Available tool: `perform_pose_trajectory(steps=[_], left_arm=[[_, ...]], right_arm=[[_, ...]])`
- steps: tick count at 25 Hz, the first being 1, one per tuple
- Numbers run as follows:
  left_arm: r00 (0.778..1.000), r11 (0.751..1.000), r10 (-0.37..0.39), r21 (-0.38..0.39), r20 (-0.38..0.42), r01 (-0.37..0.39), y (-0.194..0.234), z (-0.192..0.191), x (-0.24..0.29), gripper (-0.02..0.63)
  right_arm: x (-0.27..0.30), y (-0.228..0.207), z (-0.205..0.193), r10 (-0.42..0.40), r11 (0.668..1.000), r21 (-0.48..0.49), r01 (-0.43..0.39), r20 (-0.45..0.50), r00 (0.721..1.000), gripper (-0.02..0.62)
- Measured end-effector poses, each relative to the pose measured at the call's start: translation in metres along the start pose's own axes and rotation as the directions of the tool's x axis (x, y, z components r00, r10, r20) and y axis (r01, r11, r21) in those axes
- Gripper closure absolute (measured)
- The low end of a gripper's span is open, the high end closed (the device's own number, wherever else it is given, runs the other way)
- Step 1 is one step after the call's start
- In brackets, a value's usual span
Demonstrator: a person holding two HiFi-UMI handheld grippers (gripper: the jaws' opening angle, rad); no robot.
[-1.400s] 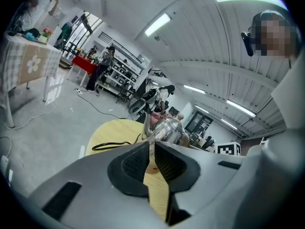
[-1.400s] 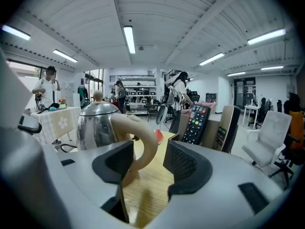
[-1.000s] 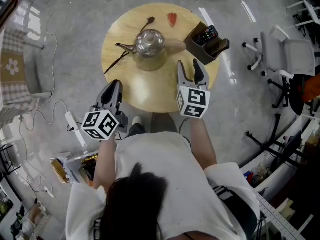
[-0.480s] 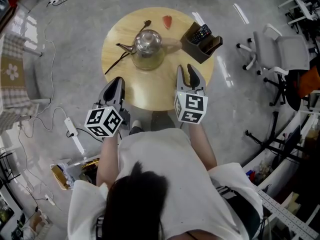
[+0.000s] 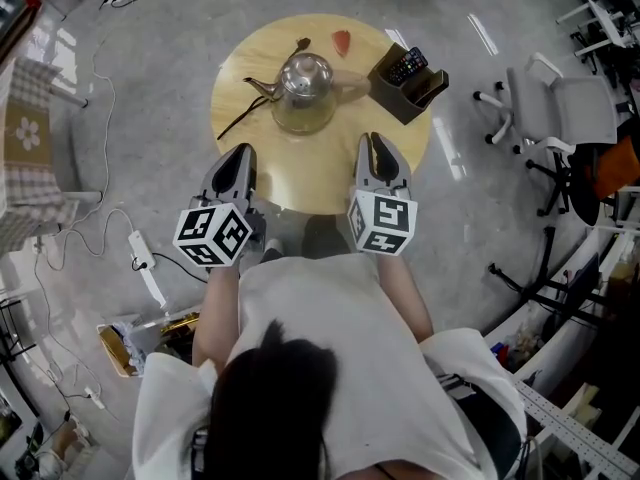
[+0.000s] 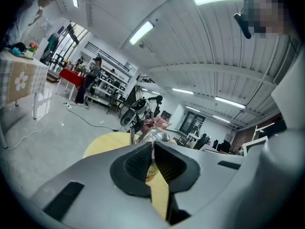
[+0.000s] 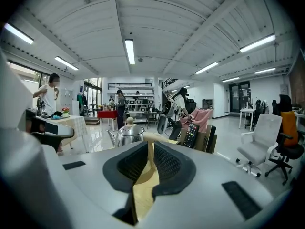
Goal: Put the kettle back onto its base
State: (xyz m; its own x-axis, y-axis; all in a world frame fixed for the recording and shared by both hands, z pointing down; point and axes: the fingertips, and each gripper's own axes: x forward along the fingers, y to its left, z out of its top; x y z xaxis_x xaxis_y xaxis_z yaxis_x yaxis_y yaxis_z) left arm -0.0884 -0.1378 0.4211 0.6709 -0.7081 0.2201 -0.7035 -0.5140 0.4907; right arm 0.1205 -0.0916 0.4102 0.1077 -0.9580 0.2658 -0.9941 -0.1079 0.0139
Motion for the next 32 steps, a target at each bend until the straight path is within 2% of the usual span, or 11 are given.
perform_pose_trajectory(steps=[6, 12, 24, 32], left_arm=[[0.999, 0.999, -0.043, 0.031, -0.009, 0.043, -0.010, 0.002, -0.001, 0.578], [0.997, 0.995, -0.072, 0.068, -0.042, 0.074, -0.020, -0.001, 0.002, 0.578], [0.991, 0.990, -0.112, 0.080, -0.067, 0.117, -0.035, -0.008, 0.004, 0.578], [0.991, 0.988, -0.107, 0.102, -0.082, 0.115, -0.037, -0.016, 0.002, 0.578]], right_arm=[[-0.011, 0.018, 0.013, 0.011, 1.000, 0.028, -0.012, 0.051, 0.999, 0.555], [-0.015, 0.025, 0.011, -0.014, 1.000, 0.020, 0.013, 0.027, 1.000, 0.566], [-0.026, 0.031, 0.010, -0.032, 0.999, -0.003, 0.032, -0.004, 0.999, 0.569], [-0.029, 0.038, 0.011, -0.030, 0.999, -0.030, 0.030, -0.005, 1.000, 0.569]])
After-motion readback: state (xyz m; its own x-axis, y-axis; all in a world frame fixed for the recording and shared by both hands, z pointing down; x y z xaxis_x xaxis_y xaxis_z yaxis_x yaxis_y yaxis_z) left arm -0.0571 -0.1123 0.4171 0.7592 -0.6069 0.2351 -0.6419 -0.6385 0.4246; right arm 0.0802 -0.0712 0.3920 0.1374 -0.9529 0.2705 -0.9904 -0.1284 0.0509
